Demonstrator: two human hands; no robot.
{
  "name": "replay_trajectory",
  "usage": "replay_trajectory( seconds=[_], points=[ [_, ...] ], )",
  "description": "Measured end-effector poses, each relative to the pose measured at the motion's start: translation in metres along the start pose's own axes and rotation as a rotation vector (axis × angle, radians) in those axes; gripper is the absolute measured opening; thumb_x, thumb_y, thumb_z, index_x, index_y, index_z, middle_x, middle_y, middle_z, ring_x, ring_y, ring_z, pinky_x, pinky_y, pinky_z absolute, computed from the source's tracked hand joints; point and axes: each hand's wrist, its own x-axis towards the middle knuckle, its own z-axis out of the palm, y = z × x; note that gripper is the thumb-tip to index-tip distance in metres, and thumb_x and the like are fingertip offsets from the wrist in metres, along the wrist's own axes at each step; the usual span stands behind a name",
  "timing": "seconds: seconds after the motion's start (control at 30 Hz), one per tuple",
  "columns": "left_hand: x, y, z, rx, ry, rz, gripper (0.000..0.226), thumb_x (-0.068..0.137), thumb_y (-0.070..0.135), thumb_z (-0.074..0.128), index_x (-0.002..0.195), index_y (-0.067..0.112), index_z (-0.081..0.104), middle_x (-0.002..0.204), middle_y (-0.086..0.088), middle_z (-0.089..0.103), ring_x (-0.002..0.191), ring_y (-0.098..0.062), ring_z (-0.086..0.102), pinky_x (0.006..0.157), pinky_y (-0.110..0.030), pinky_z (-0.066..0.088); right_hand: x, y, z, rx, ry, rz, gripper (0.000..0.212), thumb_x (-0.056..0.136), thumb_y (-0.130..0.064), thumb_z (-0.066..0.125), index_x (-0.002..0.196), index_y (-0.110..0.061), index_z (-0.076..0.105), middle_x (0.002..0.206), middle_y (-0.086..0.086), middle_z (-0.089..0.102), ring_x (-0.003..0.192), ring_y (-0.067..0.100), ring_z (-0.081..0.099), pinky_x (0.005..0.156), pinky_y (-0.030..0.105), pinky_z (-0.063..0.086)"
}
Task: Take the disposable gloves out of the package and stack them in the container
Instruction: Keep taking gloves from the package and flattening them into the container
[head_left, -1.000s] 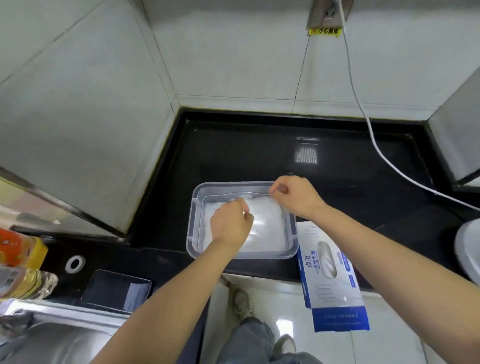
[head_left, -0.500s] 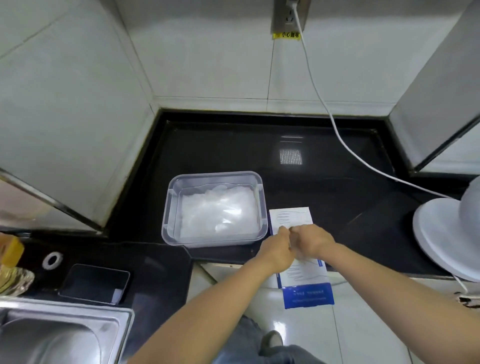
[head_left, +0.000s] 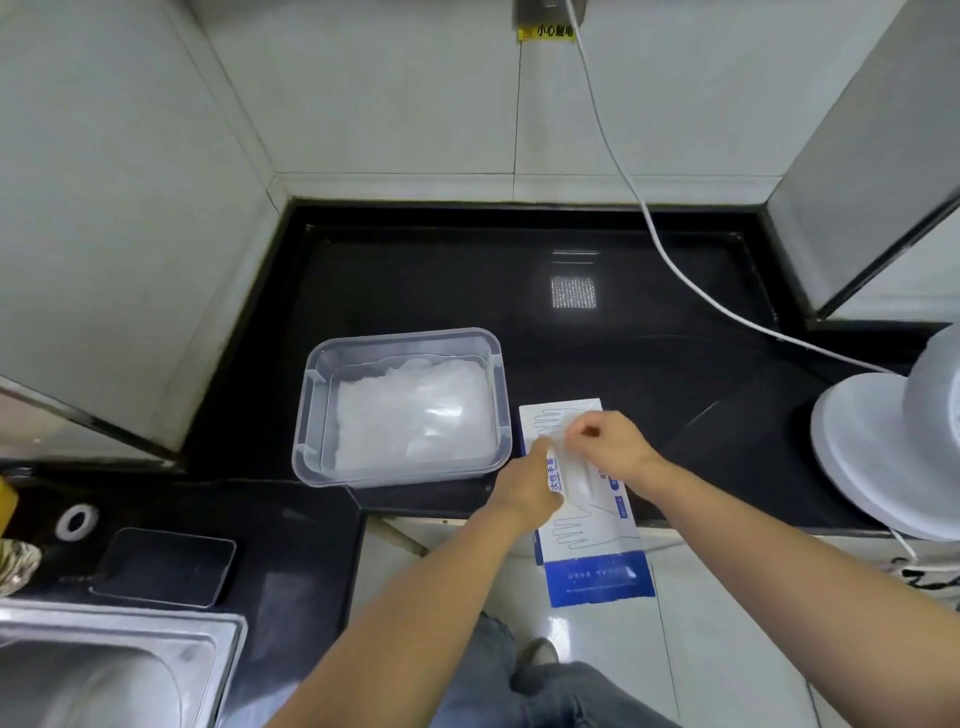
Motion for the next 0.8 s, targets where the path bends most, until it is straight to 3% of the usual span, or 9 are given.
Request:
replay_trajectory(
  seconds=[0.1, 0.2, 0.3, 0.4, 0.47, 0.53, 0.63, 0.7, 0.8],
  points=[
    [-0.002, 0.004, 0.001, 0.054, -0.015, -0.011, 0.079, 0.095, 0.020, 0.058, 0.154, 0.019, 0.006, 0.130, -0.008, 0.056, 0.111, -0.023, 0.060, 0.080, -0.029, 0.049, -0.003, -0.009, -0.019, 0.411, 0.015, -0.090, 0.015, 0.096, -0.011, 0.053, 0.083, -0.015, 0.060, 0.093, 0.002, 0.063, 0.090, 0.020, 0.061, 0.084, 0.034, 0.049],
    [-0.002, 0.005, 0.000, 0.058, -0.024, -0.008, 0.078, 0.096, 0.021, 0.055, 0.155, 0.020, 0.004, 0.128, -0.010, 0.057, 0.108, -0.023, 0.060, 0.079, -0.028, 0.049, -0.004, -0.021, -0.032, 0.784, 0.098, -0.106, 0.013, 0.096, -0.007, 0.046, 0.088, -0.014, 0.054, 0.097, 0.008, 0.062, 0.089, 0.022, 0.060, 0.084, 0.038, 0.049],
    [-0.001, 0.006, -0.003, -0.030, -0.058, -0.038, 0.073, 0.098, 0.019, 0.049, 0.155, 0.019, 0.004, 0.125, -0.011, 0.057, 0.095, -0.021, 0.059, 0.065, -0.024, 0.050, -0.005, -0.032, -0.040, 0.755, 0.200, -0.150, 0.013, 0.095, -0.010, 0.046, 0.091, -0.017, 0.056, 0.093, -0.004, 0.059, 0.086, 0.012, 0.054, 0.079, 0.028, 0.045],
    [-0.001, 0.015, -0.009, -0.394, -0.007, -0.100, 0.049, 0.100, 0.015, 0.044, 0.147, 0.015, 0.032, 0.119, -0.016, 0.060, 0.097, -0.028, 0.063, 0.083, -0.038, 0.057, -0.011, -0.034, -0.045, 0.667, 0.200, -0.168, 0.013, 0.097, -0.012, 0.047, 0.093, -0.018, 0.058, 0.092, -0.008, 0.060, 0.085, 0.008, 0.055, 0.076, 0.025, 0.046],
    [-0.007, 0.030, -0.019, -0.752, 0.076, -0.138, 0.034, 0.103, 0.027, 0.038, 0.127, 0.009, 0.053, 0.101, -0.017, 0.066, 0.081, -0.025, 0.064, 0.087, -0.038, 0.056, -0.015, -0.032, -0.047, 0.637, 0.178, -0.178, 0.012, 0.097, -0.012, 0.047, 0.096, -0.016, 0.058, 0.097, -0.001, 0.064, 0.088, 0.015, 0.060, 0.079, 0.032, 0.052],
    [-0.014, 0.047, -0.032, -1.034, 0.110, -0.189, 0.051, 0.102, 0.048, 0.030, 0.108, 0.008, 0.062, 0.088, -0.015, 0.069, 0.076, -0.025, 0.066, 0.081, -0.035, 0.056, -0.019, -0.029, -0.047, 0.651, 0.135, -0.197, 0.008, 0.098, -0.012, 0.048, 0.099, -0.014, 0.056, 0.097, 0.005, 0.067, 0.089, 0.021, 0.064, 0.080, 0.036, 0.054],
    [-0.015, 0.057, -0.048, -1.082, 0.089, -0.213, 0.069, 0.089, 0.073, 0.035, 0.106, 0.014, 0.065, 0.088, -0.011, 0.074, 0.079, -0.025, 0.072, 0.082, -0.037, 0.058, -0.024, -0.031, -0.045, 0.567, 0.107, -0.241, 0.006, 0.098, -0.016, 0.052, 0.095, -0.018, 0.057, 0.095, 0.008, 0.064, 0.091, 0.020, 0.062, 0.084, 0.039, 0.053],
    [-0.014, 0.055, -0.055, -0.985, 0.074, -0.180, 0.055, 0.083, 0.064, 0.058, 0.106, 0.015, 0.068, 0.091, -0.009, 0.075, 0.082, -0.022, 0.073, 0.086, -0.037, 0.057, -0.027, -0.034, -0.043, 0.533, 0.075, -0.309, 0.006, 0.097, -0.009, 0.052, 0.097, -0.014, 0.057, 0.098, 0.014, 0.064, 0.092, 0.021, 0.063, 0.086, 0.040, 0.054],
    [-0.013, 0.043, -0.063, -0.911, 0.103, -0.108, 0.025, 0.082, 0.016, 0.072, 0.106, 0.009, 0.070, 0.100, -0.012, 0.072, 0.088, -0.021, 0.069, 0.084, -0.034, 0.056, -0.036, -0.039, -0.042, 0.652, -0.049, -0.305, 0.008, 0.096, -0.009, 0.056, 0.103, -0.009, 0.057, 0.104, 0.015, 0.068, 0.096, 0.028, 0.068, 0.086, 0.041, 0.057]
  ],
)
